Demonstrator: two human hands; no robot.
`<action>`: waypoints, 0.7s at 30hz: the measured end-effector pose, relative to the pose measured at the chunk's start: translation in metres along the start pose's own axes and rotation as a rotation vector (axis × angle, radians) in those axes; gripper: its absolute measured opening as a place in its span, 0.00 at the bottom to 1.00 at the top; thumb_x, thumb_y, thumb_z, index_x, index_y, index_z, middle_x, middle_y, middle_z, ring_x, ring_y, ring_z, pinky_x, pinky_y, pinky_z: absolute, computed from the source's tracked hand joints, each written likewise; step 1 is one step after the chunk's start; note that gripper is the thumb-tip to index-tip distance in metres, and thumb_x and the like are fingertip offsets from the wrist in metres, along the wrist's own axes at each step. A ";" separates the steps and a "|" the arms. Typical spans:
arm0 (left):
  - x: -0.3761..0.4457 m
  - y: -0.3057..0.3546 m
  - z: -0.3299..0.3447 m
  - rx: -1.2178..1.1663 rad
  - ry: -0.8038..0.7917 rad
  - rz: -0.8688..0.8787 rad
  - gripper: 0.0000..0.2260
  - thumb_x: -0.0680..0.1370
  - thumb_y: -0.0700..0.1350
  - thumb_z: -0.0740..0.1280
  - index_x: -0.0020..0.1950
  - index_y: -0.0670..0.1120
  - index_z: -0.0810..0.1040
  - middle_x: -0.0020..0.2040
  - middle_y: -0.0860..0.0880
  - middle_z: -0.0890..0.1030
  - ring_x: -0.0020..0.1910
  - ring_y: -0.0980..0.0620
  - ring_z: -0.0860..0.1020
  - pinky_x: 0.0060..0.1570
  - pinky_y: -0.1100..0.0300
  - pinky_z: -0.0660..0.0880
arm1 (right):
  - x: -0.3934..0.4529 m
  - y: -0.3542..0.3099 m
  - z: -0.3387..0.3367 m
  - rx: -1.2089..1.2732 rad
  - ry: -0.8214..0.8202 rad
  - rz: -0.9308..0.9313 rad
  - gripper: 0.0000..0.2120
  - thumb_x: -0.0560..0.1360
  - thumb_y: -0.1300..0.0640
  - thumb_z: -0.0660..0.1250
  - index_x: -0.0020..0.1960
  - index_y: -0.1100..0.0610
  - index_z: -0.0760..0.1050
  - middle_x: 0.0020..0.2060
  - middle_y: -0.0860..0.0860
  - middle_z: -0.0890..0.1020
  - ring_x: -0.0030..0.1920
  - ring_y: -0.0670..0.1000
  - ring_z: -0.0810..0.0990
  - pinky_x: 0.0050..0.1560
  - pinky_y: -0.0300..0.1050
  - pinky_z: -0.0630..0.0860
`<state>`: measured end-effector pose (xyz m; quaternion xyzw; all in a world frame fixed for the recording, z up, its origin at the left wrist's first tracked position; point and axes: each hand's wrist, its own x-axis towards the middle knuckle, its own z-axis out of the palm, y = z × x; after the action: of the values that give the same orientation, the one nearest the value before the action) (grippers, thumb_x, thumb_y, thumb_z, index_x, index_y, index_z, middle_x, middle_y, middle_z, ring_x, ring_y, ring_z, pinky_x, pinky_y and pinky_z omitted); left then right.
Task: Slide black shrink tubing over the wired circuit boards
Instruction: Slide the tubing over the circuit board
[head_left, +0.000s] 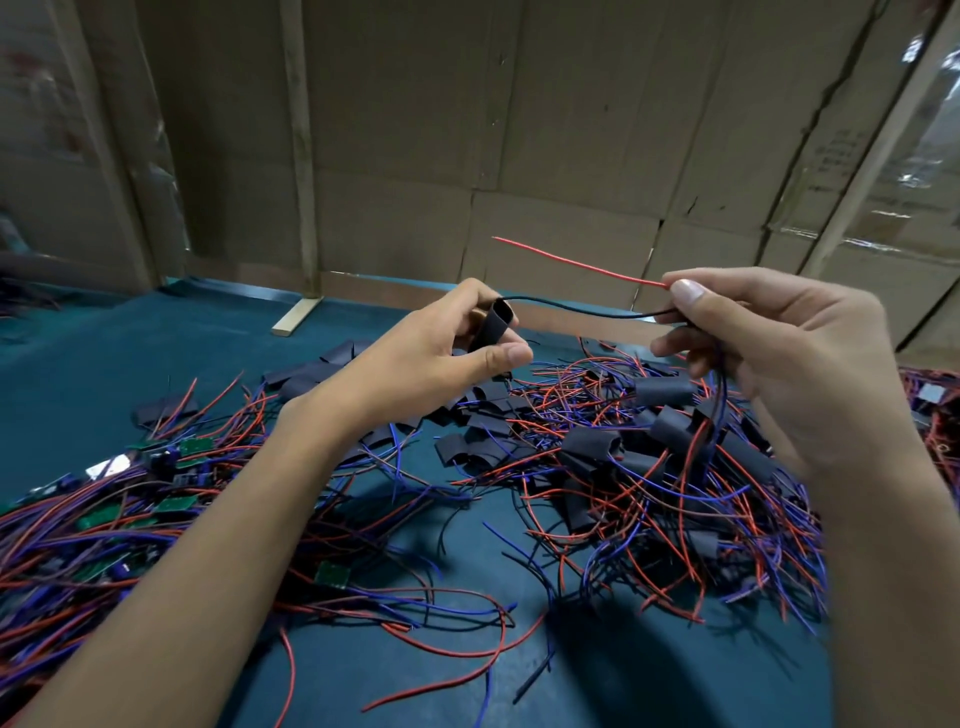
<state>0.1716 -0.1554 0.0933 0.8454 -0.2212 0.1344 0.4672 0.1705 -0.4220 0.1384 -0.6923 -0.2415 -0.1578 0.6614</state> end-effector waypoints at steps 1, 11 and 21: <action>0.000 0.000 0.000 0.004 -0.001 -0.005 0.19 0.75 0.64 0.67 0.58 0.53 0.72 0.55 0.57 0.84 0.57 0.54 0.82 0.61 0.42 0.76 | 0.000 0.000 -0.001 -0.006 -0.008 0.001 0.04 0.77 0.61 0.72 0.48 0.59 0.85 0.38 0.58 0.86 0.37 0.56 0.85 0.32 0.39 0.73; 0.002 -0.009 -0.002 0.026 0.035 -0.013 0.18 0.77 0.60 0.68 0.58 0.48 0.71 0.54 0.57 0.85 0.56 0.56 0.82 0.59 0.45 0.77 | -0.002 -0.002 -0.003 -0.032 -0.061 0.030 0.06 0.75 0.61 0.72 0.50 0.62 0.84 0.39 0.60 0.86 0.34 0.58 0.85 0.31 0.39 0.75; 0.004 -0.012 0.000 0.181 0.122 0.062 0.14 0.78 0.56 0.71 0.58 0.51 0.73 0.51 0.54 0.82 0.34 0.61 0.75 0.38 0.64 0.70 | -0.003 -0.002 -0.006 -0.132 -0.116 0.072 0.05 0.74 0.61 0.74 0.42 0.64 0.84 0.32 0.59 0.84 0.27 0.55 0.83 0.25 0.38 0.73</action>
<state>0.1817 -0.1508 0.0862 0.8672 -0.2055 0.2194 0.3970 0.1673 -0.4282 0.1388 -0.7505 -0.2433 -0.1091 0.6046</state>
